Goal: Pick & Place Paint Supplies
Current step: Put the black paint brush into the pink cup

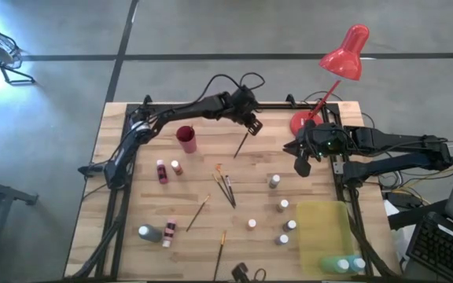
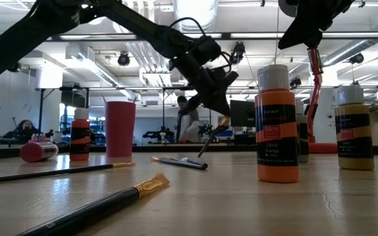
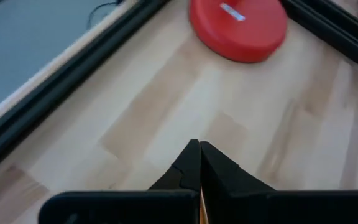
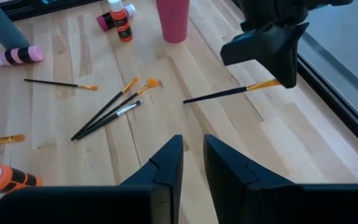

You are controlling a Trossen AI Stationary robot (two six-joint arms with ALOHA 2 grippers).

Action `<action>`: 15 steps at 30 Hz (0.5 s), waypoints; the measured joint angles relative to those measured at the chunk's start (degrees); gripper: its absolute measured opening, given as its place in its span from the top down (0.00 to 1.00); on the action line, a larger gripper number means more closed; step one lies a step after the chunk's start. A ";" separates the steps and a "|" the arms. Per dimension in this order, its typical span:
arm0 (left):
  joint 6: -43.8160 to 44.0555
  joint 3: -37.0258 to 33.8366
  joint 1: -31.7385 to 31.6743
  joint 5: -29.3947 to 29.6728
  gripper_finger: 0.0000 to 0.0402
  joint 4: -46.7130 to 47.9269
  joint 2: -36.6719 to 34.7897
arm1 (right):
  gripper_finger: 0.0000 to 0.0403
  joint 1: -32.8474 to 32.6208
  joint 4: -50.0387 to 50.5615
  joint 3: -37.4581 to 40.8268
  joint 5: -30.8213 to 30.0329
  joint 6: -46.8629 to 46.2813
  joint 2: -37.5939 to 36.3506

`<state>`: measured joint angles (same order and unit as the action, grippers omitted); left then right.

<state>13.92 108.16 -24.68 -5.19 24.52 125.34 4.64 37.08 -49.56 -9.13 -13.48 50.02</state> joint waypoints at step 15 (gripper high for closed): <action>-0.48 -0.39 0.43 -0.81 1.00 0.98 -0.02 | 0.90 0.00 0.02 1.26 0.09 -5.99 0.62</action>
<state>13.43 107.77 -24.25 -6.00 25.50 125.32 4.64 37.10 -48.30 -9.04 -19.47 50.64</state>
